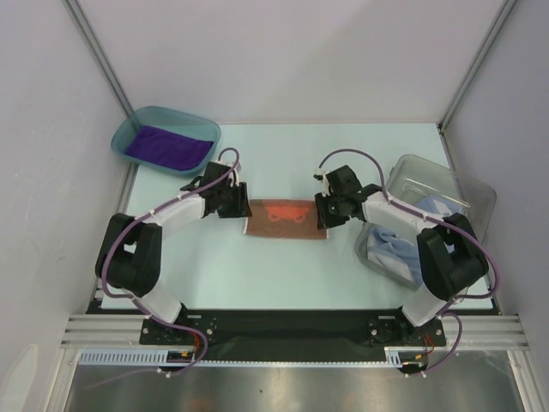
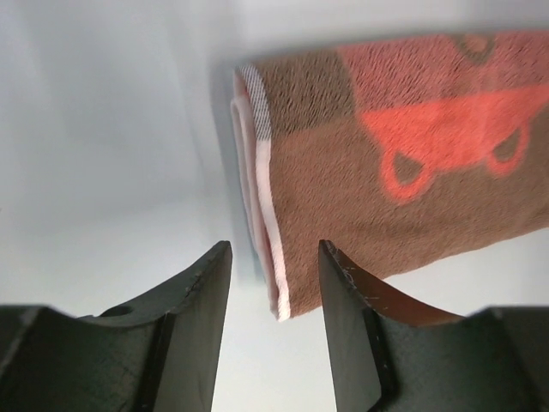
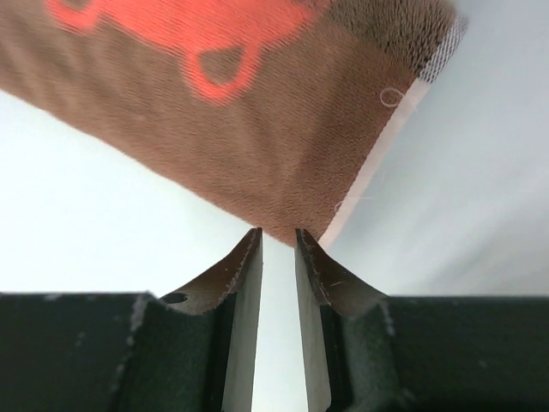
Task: Fold and stack the towels
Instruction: Fold the towel, then neatly place the folded towel into the bin
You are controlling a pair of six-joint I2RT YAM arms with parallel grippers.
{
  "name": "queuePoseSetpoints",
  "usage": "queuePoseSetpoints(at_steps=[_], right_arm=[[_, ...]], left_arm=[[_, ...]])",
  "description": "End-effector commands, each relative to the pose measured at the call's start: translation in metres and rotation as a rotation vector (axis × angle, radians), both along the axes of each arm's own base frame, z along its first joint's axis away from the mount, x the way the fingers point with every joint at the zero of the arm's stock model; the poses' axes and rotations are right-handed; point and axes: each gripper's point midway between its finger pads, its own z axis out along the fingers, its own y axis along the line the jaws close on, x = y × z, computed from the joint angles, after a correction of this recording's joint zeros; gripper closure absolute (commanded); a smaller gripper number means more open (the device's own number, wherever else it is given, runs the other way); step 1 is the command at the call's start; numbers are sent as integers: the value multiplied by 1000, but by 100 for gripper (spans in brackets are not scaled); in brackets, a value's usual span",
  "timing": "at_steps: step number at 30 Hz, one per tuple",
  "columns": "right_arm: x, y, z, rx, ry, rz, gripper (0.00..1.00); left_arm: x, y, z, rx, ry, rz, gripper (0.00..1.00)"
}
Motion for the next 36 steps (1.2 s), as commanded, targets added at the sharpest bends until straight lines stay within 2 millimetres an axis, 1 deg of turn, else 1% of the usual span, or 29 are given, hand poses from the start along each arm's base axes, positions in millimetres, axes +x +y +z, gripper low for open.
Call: queuePoseSetpoints(at_steps=[1,2,3,4,8,9,10,11,12,14,15,17,20,21,23,25,26,27,28,29,30,32,34,35,36], right_arm=[[14,13,49,82,-107,5,73],[15,13,53,86,-114,1,72],[15,13,60,96,-131,4,72],[16,13,63,102,-139,3,71],[16,15,78,125,-176,10,69],[16,15,80,127,-186,11,68],[16,14,82,127,-191,8,67],[16,13,85,128,-199,7,66],[16,12,87,128,-206,4,64],[18,11,93,130,-230,-2,60],[17,11,94,134,-236,0,58],[17,10,97,140,-248,-2,55],[17,8,100,136,-259,-10,46],[17,8,100,135,-262,-10,37],[16,7,100,132,-261,-12,31],[16,5,100,132,-263,-18,21],[16,5,99,133,-261,-23,15],[16,6,100,138,-263,-24,0],[16,5,99,139,-264,-27,0],[16,6,98,143,-265,-30,0],[16,6,98,145,-263,-30,0],[16,7,98,149,-266,-31,0],[16,6,98,148,-268,-30,0],[17,5,101,150,-276,-32,0],[17,5,102,150,-281,-31,0]], left_arm=[[18,-12,11,-51,-43,-41,49],[19,-11,8,-50,-40,-34,49],[18,-10,0,-45,-18,-26,49],[19,-10,-4,-44,-12,-20,48],[16,-15,-21,-69,32,-18,48],[14,-14,-24,-68,46,-11,49],[11,-13,-33,-58,79,9,50],[9,-8,-37,-35,97,28,50],[5,-7,-42,-28,114,31,52],[3,-7,-48,-17,123,46,53],[-2,-8,-51,-16,132,45,54],[-3,-10,-53,-16,133,49,54],[-3,-10,-57,-14,147,61,58],[-3,-12,-57,-18,147,62,60],[-2,-13,-58,-24,148,67,61],[-4,-15,-63,-23,168,70,64],[-6,-16,-66,-21,177,67,66],[-7,-20,-68,-18,187,56,74],[-8,-20,-69,-10,191,51,81],[-10,-22,-68,-4,198,42,87],[-8,-26,-65,-1,186,19,99],[-7,-25,-59,23,176,7,99],[7,-24,-36,41,104,-20,100],[9,-16,-31,85,87,-12,100],[18,-15,-19,107,45,-34,100]])
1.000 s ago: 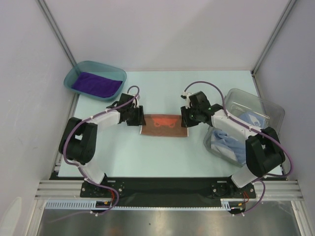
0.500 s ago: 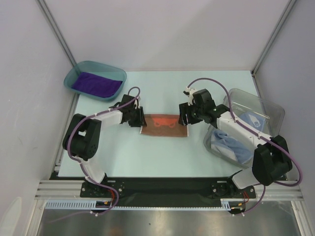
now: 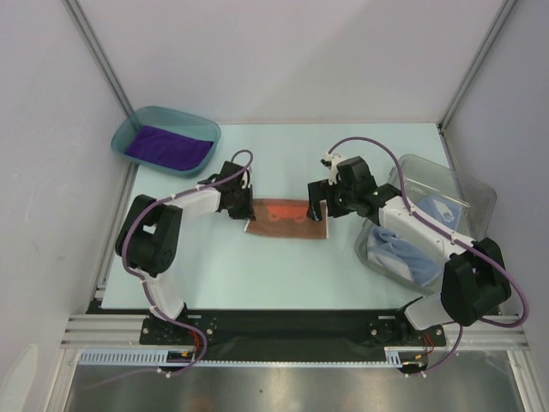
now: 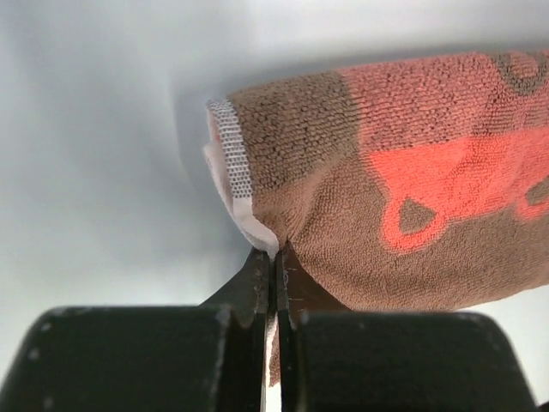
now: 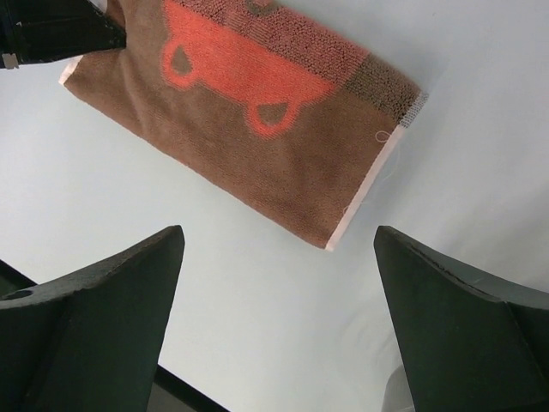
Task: Fold and stack the towels
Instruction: Neatly place the folded towel into the bin
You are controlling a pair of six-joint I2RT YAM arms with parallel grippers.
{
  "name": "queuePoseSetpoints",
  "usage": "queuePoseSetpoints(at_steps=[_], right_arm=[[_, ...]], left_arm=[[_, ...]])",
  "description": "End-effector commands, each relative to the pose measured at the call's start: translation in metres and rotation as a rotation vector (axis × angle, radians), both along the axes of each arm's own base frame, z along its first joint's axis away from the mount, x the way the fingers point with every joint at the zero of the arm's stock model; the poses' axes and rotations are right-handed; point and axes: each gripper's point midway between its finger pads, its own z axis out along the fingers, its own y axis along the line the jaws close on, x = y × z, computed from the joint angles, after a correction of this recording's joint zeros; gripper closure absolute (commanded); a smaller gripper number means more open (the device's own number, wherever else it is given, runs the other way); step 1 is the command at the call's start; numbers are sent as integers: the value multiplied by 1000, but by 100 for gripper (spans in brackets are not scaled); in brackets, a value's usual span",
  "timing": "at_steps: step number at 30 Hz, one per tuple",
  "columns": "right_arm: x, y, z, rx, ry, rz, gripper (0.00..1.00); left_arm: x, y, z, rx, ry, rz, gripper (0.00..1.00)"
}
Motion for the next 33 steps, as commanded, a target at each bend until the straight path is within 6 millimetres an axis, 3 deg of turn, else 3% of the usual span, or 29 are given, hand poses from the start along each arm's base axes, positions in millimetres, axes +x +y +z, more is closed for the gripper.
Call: queuePoseSetpoints(at_steps=[1,15,18,19,20,22,24,33], right_arm=[[6,-1,24,39,-76,-19,0],[20,-18,58,67,-161,-89,0],[24,-23,63,70,-177,-102,0],[25,-23,64,70,-183,-103,0],[28,-25,65,67,-185,-109,0],[32,-27,65,62,-192,-113,0],[37,-27,65,55,-198,-108,0],[61,-36,59,35,-196,-133,0]], left_arm=[[1,18,20,152,-27,-60,100],[67,70,104,537,-274,-116,100],[87,88,125,633,-314,-87,100],[92,94,124,663,-301,-83,100],[104,101,138,672,-327,-59,100],[115,115,139,724,-318,-48,100],[134,129,159,731,-352,-12,100],[198,202,185,818,-380,92,100]])
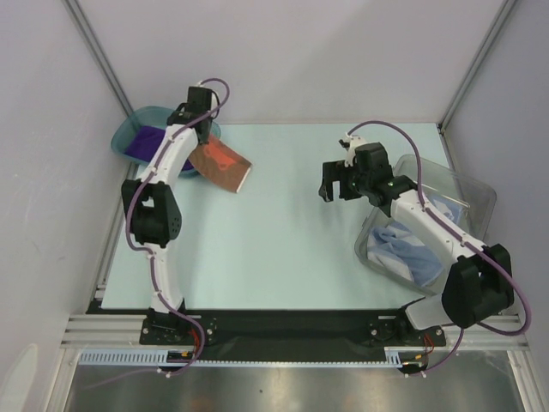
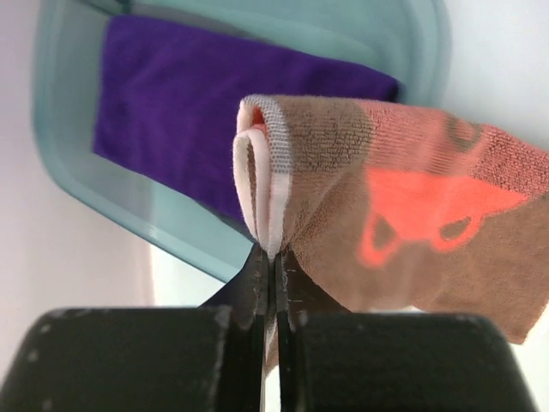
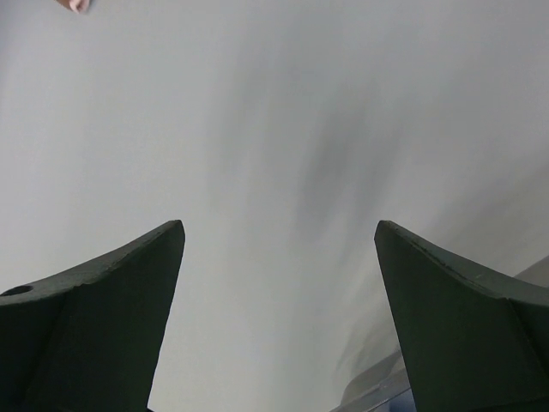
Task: Fold and stack the towels
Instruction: Neatly place the folded towel into the bin
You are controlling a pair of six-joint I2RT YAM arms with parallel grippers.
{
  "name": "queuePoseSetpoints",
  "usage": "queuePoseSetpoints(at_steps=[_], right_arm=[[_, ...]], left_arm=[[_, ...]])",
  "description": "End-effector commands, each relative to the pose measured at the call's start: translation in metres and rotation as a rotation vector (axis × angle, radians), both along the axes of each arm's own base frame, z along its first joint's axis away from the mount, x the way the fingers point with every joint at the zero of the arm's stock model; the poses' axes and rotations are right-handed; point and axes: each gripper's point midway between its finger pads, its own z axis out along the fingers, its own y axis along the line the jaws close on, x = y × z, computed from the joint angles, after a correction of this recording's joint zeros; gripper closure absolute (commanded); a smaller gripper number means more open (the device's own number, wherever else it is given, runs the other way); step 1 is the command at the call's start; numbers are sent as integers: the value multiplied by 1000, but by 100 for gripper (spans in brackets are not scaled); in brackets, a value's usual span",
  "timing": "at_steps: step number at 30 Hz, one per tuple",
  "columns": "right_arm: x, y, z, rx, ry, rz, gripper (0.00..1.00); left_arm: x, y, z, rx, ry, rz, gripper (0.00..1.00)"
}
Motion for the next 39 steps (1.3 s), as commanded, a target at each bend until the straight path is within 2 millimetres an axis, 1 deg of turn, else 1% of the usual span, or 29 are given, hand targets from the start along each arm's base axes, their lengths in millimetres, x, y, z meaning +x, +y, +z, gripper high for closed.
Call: queuePoseSetpoints(at_steps=[1,2,4,5,6,7,8,10,11,12,14,15,17,19,20,23,25,26,27,28,29,30,31,33,34,35,36,38,39], right_arm=[[21,1,20,10,-71,-4,0],[23,-2,20,6,-72,-9,0],[25,-2,19,6,-73,-10,0],[26,-3,18,3,-73,-11,0],[27,-5,16,0,-70,-18,0],[28,-5,16,-3,-69,-19,0],[29,-7,14,-5,-65,-24,0],[31,-9,12,-7,-61,-33,0],[32,-9,12,-7,-64,-32,0],[33,-9,12,-7,-65,-33,0],[35,-10,12,-9,-65,-35,0],[36,-11,12,-12,-66,-42,0],[38,-13,9,-18,-62,-43,0],[38,-15,8,-22,-57,-50,0],[38,-17,8,-24,-58,-54,0],[40,-19,4,-29,-53,-62,0],[40,-19,5,-27,-55,-65,0],[41,-20,5,-28,-57,-67,0],[42,-20,5,-30,-60,-69,0],[42,-20,5,-33,-61,-69,0],[42,-20,4,-36,-59,-66,0],[43,-21,2,-41,-53,-68,0],[43,-22,1,-46,-49,-70,0],[43,-25,-2,-62,-47,-76,0],[44,-25,-3,-62,-47,-80,0],[44,-26,-4,-65,-43,-82,0],[45,-27,-6,-69,-40,-84,0],[47,-26,-12,-76,-25,-82,0],[50,-26,-12,-77,-26,-87,0]], left_arm=[[20,34,22,89,-34,27,100],[25,46,26,96,-47,44,100],[36,56,30,110,-71,49,100],[40,66,35,119,-85,59,100],[44,72,35,129,-96,69,100],[45,78,38,143,-103,78,100],[46,90,37,150,-107,96,100],[50,100,38,155,-126,112,100],[50,108,38,152,-132,126,100],[53,111,41,155,-152,133,100],[58,112,39,163,-163,133,100],[60,130,41,168,-187,163,100],[63,141,40,181,-201,186,100],[67,149,44,180,-234,205,100],[68,157,40,185,-234,219,100],[73,170,38,190,-253,236,100],[75,176,29,184,-241,238,100],[73,184,27,182,-237,252,100],[74,188,17,187,-224,262,100],[75,191,13,185,-221,261,100],[75,198,8,181,-219,267,100],[82,201,10,173,-252,263,100],[89,200,0,151,-256,230,100],[97,211,3,168,-289,256,100],[98,219,-18,179,-256,282,100],[103,223,-13,176,-280,297,100],[105,224,-20,166,-279,300,99],[108,220,-34,157,-266,288,76],[110,217,-33,162,-279,282,58]])
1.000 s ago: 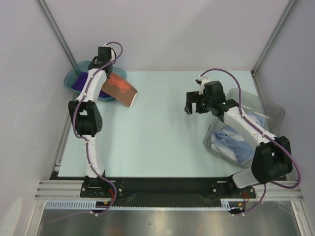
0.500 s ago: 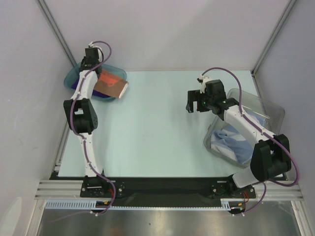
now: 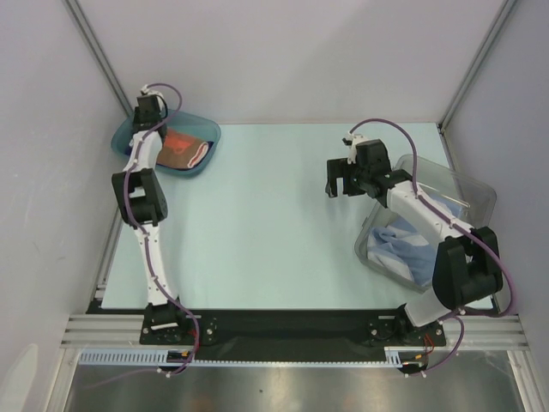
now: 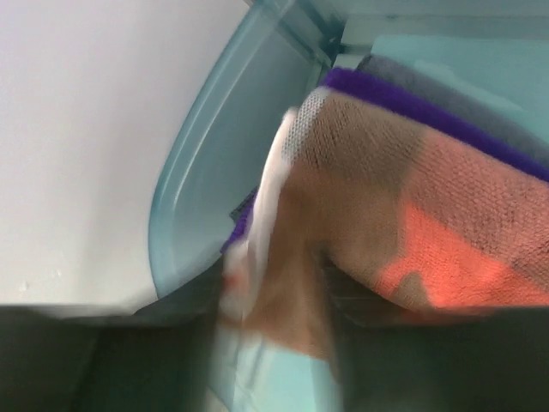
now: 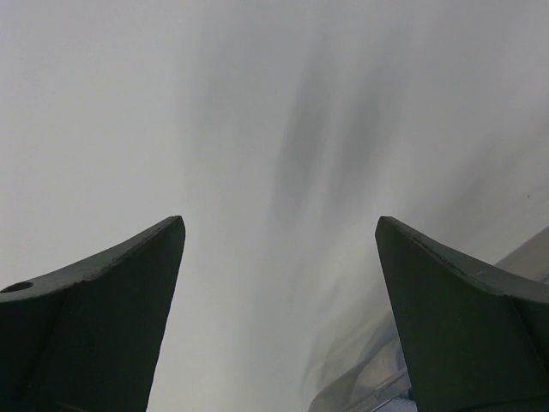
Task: Fold and stack the towels
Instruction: Neatly place the folded towel into the bin
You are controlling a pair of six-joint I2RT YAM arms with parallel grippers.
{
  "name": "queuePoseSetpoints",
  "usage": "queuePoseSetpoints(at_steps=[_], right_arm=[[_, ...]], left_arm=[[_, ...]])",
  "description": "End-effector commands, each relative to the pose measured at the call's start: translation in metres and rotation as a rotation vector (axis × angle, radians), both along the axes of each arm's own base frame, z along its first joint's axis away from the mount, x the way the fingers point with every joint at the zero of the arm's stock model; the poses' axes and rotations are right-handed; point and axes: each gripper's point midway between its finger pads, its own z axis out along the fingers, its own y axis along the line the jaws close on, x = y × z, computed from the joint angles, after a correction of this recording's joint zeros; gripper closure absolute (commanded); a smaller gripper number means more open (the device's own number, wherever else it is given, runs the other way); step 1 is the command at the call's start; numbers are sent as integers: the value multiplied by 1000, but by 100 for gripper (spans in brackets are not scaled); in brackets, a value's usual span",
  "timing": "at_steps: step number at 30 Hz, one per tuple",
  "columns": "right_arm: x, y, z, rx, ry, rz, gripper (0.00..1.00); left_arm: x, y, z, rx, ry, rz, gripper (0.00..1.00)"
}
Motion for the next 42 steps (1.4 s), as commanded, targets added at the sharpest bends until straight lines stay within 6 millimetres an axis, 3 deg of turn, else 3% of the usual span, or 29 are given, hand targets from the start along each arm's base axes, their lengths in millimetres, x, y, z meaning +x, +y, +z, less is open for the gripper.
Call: queuePoseSetpoints(at_steps=[1,3,6,8,9,10,11,12,13,14,16,17,21,22,24,26,30,36,42], right_arm=[[21,0,15,-6,-58,-14,0],[24,2,12,-9,-46,-15,0],[24,6,14,-29,-52,-15,0],[24,11,21,-28,-69,-17,0],[24,11,28,-20,-82,-26,0],[24,8,32,-17,-85,-61,0],[22,10,35,-11,-88,-63,0],[18,9,39,-5,-89,-63,0],[15,10,43,1,-93,-60,0],[11,12,43,0,-85,-54,0],[4,12,51,3,-92,-51,0],[-3,13,51,1,-79,-36,0],[-22,4,63,8,-93,-36,0],[-28,1,75,23,-125,-38,0],[-33,-3,74,31,-140,-42,0],[-36,-7,87,53,-184,-47,0],[-39,-13,84,42,-187,-49,0],[-37,-10,82,60,-185,-31,0],[-36,-16,85,38,-196,-40,0]], left_arm=[[14,0,20,19,-101,0,33],[9,0,32,58,-119,30,25],[3,-13,61,29,-153,36,21],[4,-44,68,-67,-163,-24,20],[1,-59,91,-97,-193,-58,20],[1,-84,97,-145,-206,-100,20],[-8,-98,91,-180,-173,-120,20],[-16,-124,92,-248,-168,-163,20],[-19,-134,108,-269,-198,-179,20],[-30,-138,86,-295,-145,-170,20],[-43,-147,77,-376,-126,-154,23],[-53,-155,57,-411,-57,-176,25],[-75,-169,23,-513,27,-152,34],[-81,-176,13,-555,45,-157,36],[-80,-180,10,-602,32,-166,45],[-79,-178,2,-654,22,-152,53],[-77,-177,-18,-752,33,-147,71],[-77,-187,-59,-829,97,-140,76],[-74,-189,-51,-827,96,-157,75]])
